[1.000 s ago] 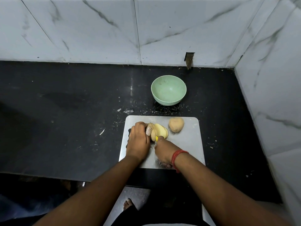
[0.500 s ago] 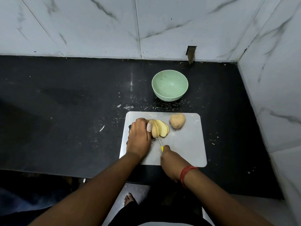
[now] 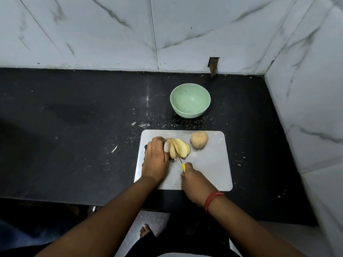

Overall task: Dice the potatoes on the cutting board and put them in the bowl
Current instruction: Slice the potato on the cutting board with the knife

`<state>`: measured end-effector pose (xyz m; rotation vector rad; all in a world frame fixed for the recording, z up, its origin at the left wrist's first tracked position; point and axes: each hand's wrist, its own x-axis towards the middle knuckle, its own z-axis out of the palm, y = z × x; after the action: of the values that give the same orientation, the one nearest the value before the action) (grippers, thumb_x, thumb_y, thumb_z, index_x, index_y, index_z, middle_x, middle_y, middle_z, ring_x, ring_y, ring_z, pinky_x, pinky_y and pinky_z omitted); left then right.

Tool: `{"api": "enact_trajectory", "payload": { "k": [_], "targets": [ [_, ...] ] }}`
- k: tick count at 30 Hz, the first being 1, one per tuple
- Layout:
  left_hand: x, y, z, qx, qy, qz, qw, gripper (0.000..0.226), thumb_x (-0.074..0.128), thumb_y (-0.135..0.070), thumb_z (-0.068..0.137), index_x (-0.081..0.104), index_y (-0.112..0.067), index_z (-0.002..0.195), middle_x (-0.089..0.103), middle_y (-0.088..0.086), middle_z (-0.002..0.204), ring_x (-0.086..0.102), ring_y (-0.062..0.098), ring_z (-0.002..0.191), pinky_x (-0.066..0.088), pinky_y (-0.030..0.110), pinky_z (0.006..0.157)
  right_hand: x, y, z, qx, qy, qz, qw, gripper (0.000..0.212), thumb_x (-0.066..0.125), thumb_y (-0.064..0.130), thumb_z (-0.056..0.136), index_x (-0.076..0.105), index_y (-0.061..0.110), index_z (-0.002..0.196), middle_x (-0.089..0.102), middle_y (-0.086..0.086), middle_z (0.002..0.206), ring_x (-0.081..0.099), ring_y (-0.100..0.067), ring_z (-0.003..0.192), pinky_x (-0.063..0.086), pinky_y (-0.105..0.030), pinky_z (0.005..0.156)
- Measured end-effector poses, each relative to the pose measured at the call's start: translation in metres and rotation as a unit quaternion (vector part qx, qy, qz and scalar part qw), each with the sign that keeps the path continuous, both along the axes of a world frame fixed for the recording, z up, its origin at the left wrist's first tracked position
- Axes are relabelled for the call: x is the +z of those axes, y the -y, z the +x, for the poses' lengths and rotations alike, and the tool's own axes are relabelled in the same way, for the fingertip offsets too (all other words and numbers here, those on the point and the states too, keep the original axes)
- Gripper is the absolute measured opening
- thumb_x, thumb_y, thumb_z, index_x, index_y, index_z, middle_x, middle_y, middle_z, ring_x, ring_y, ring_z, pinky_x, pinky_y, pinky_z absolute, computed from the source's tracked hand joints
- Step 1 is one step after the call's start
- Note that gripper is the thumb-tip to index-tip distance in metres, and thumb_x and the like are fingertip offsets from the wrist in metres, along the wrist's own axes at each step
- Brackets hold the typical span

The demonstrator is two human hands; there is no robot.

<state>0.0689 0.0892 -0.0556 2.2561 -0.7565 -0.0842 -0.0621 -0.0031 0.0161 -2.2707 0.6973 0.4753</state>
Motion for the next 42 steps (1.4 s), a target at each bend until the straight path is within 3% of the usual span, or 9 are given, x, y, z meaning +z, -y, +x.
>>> {"api": "enact_trajectory", "payload": {
  "k": [3, 6, 10, 16, 18, 21, 26, 35, 42],
  "targets": [
    [-0.001, 0.0, 0.0, 0.002, -0.005, 0.002, 1.0, 0.046, 0.025, -0.044, 0.105, 0.056, -0.012, 0.116, 0.054, 0.003, 0.12, 0.046, 0.021, 0.102, 0.039, 0.035, 0.091, 0.005, 0.005, 0.014, -0.001, -0.012, 0.017, 1.0, 0.031, 0.036, 0.011, 0.101, 0.033, 0.003, 0.131, 0.06, -0.013, 0.089, 0.061, -0.025, 0.076, 0.044, -0.033, 0.058],
    [-0.002, 0.001, 0.001, 0.003, -0.006, 0.008, 1.0, 0.046, 0.025, -0.044, 0.105, 0.056, -0.012, 0.117, 0.054, 0.003, 0.122, 0.046, 0.022, 0.104, 0.041, 0.039, 0.093, 0.007, 0.007, 0.027, 0.003, -0.04, 0.017, 0.999, 0.041, 0.034, 0.008, 0.1, 0.026, 0.003, 0.14, 0.048, -0.003, 0.072, 0.046, -0.014, 0.055, 0.029, -0.026, 0.042],
    [-0.002, 0.001, 0.001, 0.006, -0.003, 0.005, 1.0, 0.047, 0.025, -0.044, 0.105, 0.057, -0.011, 0.116, 0.054, 0.004, 0.12, 0.046, 0.022, 0.102, 0.041, 0.039, 0.092, 0.008, 0.006, 0.038, 0.012, -0.051, 0.006, 0.999, 0.036, 0.035, 0.012, 0.102, 0.03, 0.001, 0.136, 0.057, -0.012, 0.082, 0.053, -0.02, 0.062, 0.026, -0.027, 0.044],
    [0.0, 0.001, 0.0, 0.004, -0.003, 0.003, 1.0, 0.047, 0.025, -0.044, 0.104, 0.058, -0.011, 0.115, 0.055, 0.005, 0.119, 0.046, 0.021, 0.101, 0.039, 0.036, 0.091, 0.009, 0.01, 0.045, 0.003, -0.091, 0.018, 0.996, 0.042, 0.037, 0.009, 0.101, 0.025, -0.002, 0.139, 0.044, -0.006, 0.07, 0.042, -0.014, 0.057, 0.023, -0.026, 0.045],
    [0.001, 0.001, -0.001, 0.006, -0.005, 0.002, 1.0, 0.047, 0.025, -0.044, 0.103, 0.057, -0.011, 0.114, 0.055, 0.005, 0.118, 0.046, 0.021, 0.1, 0.039, 0.035, 0.09, 0.01, 0.01, 0.039, 0.021, -0.097, 0.01, 0.995, 0.046, 0.039, 0.009, 0.101, 0.024, -0.004, 0.142, 0.055, -0.017, 0.083, 0.055, -0.023, 0.069, 0.03, -0.025, 0.048],
    [0.002, 0.0, -0.001, 0.008, -0.009, 0.001, 1.0, 0.048, 0.025, -0.045, 0.103, 0.058, -0.011, 0.114, 0.055, 0.005, 0.119, 0.047, 0.022, 0.101, 0.04, 0.036, 0.091, 0.005, 0.011, 0.026, 0.015, -0.077, 0.005, 0.997, 0.038, 0.038, 0.011, 0.101, 0.036, 0.002, 0.137, 0.058, -0.016, 0.122, 0.06, -0.033, 0.103, 0.042, -0.03, 0.074],
    [0.002, 0.0, -0.001, 0.004, -0.009, -0.001, 1.0, 0.045, 0.026, -0.044, 0.104, 0.057, -0.013, 0.114, 0.054, 0.003, 0.118, 0.046, 0.02, 0.102, 0.04, 0.035, 0.091, 0.002, 0.01, 0.022, -0.014, -0.085, 0.029, 0.996, 0.033, 0.034, 0.012, 0.102, 0.031, 0.006, 0.134, 0.05, -0.003, 0.077, 0.045, -0.012, 0.058, 0.029, -0.023, 0.045],
    [-0.001, -0.001, 0.0, 0.015, -0.014, -0.014, 1.0, 0.037, 0.028, -0.042, 0.108, 0.055, -0.016, 0.111, 0.053, -0.002, 0.114, 0.042, 0.016, 0.099, 0.039, 0.035, 0.089, 0.001, 0.007, 0.018, -0.05, -0.045, 0.047, 0.997, 0.024, 0.032, 0.013, 0.1, 0.036, 0.007, 0.123, 0.052, -0.007, 0.082, 0.046, -0.016, 0.056, 0.032, -0.028, 0.043],
    [0.0, 0.0, -0.001, 0.015, -0.003, -0.013, 1.0, 0.045, 0.023, -0.047, 0.106, 0.055, -0.015, 0.11, 0.052, -0.002, 0.112, 0.042, 0.017, 0.098, 0.04, 0.036, 0.089, 0.007, 0.003, 0.034, 0.002, -0.099, -0.023, 0.995, 0.061, 0.039, 0.004, 0.096, 0.009, -0.001, 0.15, 0.05, -0.009, 0.077, 0.047, -0.017, 0.057, 0.028, -0.027, 0.044]
  ]
}}
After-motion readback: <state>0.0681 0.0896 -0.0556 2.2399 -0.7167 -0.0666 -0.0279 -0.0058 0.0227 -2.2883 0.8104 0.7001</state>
